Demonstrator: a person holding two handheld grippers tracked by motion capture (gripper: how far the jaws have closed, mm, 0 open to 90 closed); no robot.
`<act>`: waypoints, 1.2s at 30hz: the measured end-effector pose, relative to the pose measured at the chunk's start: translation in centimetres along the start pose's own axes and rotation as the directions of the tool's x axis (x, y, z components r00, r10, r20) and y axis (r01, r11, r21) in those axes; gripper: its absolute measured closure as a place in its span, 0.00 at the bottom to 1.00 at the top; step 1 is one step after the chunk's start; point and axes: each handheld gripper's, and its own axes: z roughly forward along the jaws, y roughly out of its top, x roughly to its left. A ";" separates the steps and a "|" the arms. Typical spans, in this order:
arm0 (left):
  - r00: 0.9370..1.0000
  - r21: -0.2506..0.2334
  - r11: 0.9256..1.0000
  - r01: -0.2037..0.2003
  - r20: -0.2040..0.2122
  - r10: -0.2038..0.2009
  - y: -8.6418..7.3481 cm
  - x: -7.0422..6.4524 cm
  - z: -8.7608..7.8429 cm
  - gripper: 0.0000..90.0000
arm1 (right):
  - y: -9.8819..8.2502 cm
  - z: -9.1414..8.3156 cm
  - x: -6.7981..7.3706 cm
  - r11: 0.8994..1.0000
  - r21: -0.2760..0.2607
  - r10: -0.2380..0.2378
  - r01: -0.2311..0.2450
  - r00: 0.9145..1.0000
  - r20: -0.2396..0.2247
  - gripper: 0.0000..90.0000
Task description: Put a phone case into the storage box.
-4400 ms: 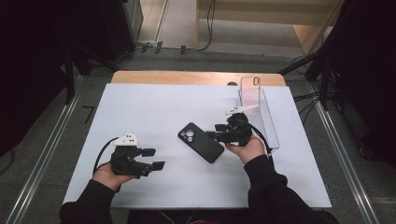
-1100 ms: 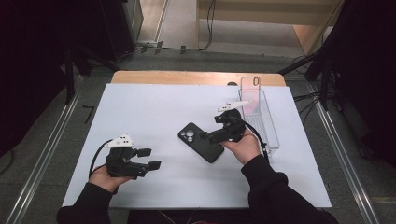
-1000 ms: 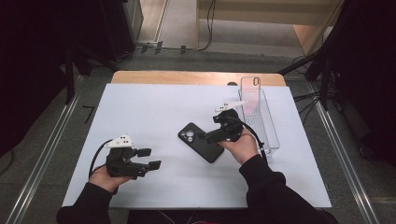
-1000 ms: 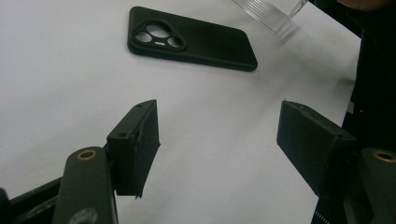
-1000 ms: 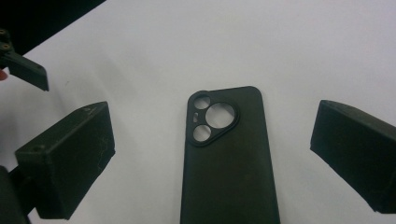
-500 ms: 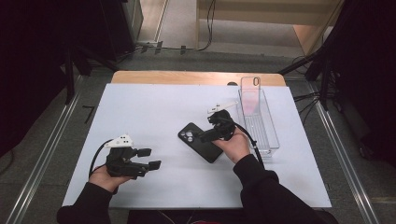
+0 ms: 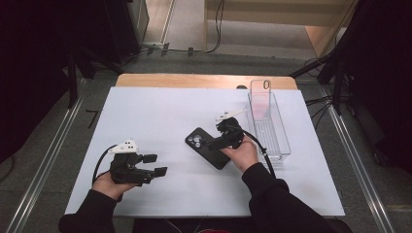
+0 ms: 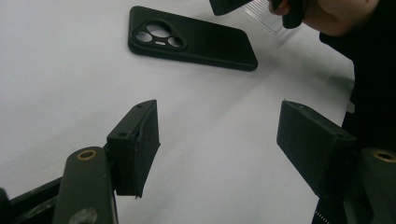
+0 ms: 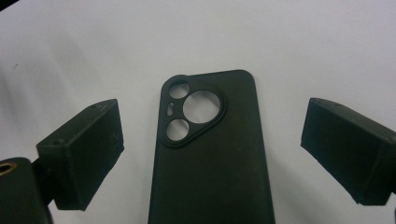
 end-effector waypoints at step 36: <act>1.000 -0.002 1.000 0.000 -0.004 0.000 0.0 0.0 0.0 0.34 | -3.7 3.1 1.5 0.987 0.071 -0.155 0.147 0.979 0.133 0.07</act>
